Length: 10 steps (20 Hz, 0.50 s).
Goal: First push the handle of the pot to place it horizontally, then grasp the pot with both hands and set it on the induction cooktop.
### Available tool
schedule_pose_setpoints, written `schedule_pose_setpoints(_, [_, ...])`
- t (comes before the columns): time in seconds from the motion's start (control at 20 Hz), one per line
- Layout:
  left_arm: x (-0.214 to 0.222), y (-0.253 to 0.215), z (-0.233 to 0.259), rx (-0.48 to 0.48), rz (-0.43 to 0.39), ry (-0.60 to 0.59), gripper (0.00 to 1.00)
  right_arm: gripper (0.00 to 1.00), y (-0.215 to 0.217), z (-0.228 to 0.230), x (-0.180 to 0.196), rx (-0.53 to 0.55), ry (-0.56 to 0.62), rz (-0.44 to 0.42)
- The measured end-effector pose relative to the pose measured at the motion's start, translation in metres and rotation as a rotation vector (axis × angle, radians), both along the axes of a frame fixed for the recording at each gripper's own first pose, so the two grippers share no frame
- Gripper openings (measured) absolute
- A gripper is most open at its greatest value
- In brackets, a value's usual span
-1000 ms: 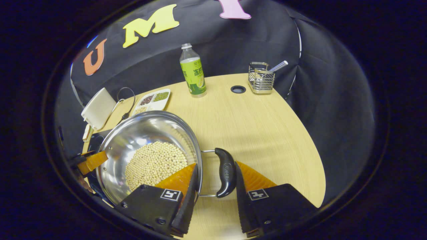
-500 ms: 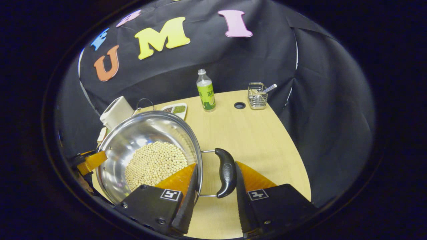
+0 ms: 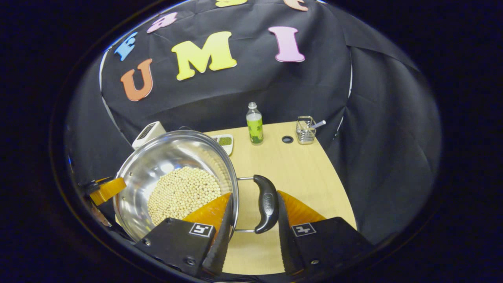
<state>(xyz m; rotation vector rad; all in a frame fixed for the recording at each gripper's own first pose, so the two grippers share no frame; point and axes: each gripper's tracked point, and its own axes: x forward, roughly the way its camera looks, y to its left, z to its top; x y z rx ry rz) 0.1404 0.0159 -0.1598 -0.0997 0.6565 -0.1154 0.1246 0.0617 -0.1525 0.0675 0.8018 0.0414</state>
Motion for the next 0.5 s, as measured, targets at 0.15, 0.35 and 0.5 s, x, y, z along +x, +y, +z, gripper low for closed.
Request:
schedule_pose_setpoints(0.15, [0.002, 0.022, -0.002, -0.001, 0.023, 0.003, 0.49, 0.58, 0.026, -0.001, 0.005, 0.004, 0.008, 0.021])
schedule_pose_setpoints(0.35, [0.002, 0.061, -0.009, 0.006, 0.067, 0.016, 0.49, 0.58, 0.07, -0.006, 0.017, 0.023, 0.008, 0.063])
schedule_pose_setpoints(0.5, [0.002, 0.097, -0.014, 0.005, 0.104, 0.021, 0.49, 0.58, 0.107, -0.016, 0.022, 0.032, 0.028, 0.1])
